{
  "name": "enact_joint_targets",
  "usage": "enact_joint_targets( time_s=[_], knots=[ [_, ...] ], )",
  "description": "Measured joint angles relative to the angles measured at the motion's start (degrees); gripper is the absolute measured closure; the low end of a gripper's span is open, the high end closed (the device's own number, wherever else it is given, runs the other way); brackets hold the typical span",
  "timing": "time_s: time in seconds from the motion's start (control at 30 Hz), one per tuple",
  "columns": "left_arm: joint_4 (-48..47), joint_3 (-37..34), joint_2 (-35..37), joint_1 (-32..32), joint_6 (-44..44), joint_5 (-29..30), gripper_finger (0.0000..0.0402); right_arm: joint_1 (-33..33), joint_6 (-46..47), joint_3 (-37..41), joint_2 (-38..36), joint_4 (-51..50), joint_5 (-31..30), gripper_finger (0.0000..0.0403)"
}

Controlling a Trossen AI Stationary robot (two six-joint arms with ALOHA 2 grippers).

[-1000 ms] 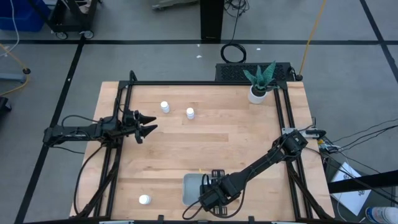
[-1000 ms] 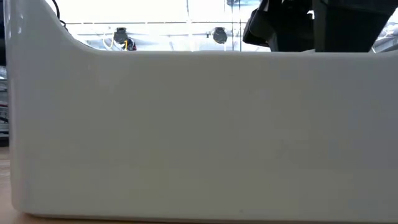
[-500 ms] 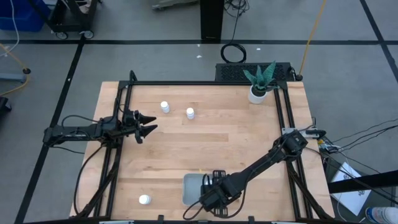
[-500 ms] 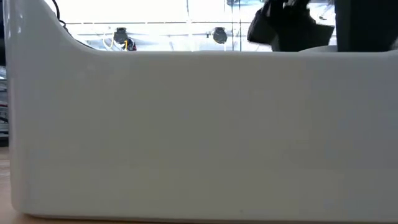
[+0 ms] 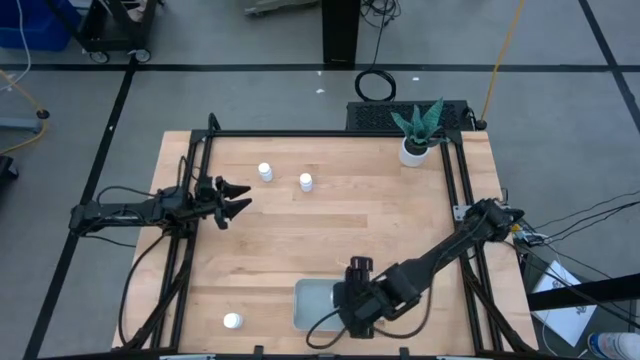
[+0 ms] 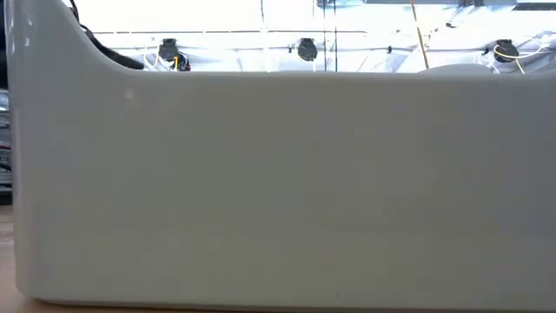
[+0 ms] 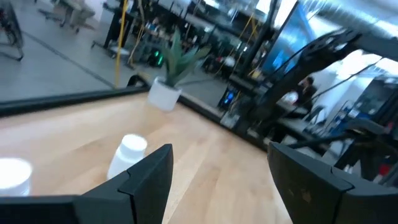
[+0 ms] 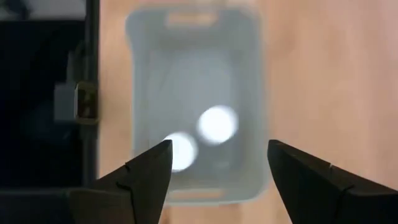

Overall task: Pick and place pill bottles into a basket
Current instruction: Put the white pill bottle into the gray bin

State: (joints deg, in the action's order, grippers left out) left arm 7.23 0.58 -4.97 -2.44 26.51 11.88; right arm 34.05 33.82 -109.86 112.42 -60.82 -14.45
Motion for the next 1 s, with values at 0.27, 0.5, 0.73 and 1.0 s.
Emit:
enact_joint_targets(
  time_s=[0.27, 0.5, 0.73, 1.0],
  knots=[
    [2.8, 0.0, 0.0, 0.0, -0.4, 2.3, 0.0133, 3.1, -4.8, 0.6, -5.7, 0.5, -24.5, 0.0149],
    [1.0, 0.5, 0.0, -0.6, -0.6, 7.4, 0.0133, 3.6, -7.5, 14.6, -13.8, 11.9, -47.2, 0.0149],
    [-7.9, 6.5, -3.0, -2.2, -2.3, 8.3, 0.0133, -0.2, -22.8, 36.9, -28.1, 45.5, -46.9, 0.0149],
    [-15.5, 17.5, -15.9, -7.2, -6.3, 9.5, 0.0133, -5.4, -38.3, 61.2, -42.3, 88.7, -24.8, 0.0149]
  ],
)
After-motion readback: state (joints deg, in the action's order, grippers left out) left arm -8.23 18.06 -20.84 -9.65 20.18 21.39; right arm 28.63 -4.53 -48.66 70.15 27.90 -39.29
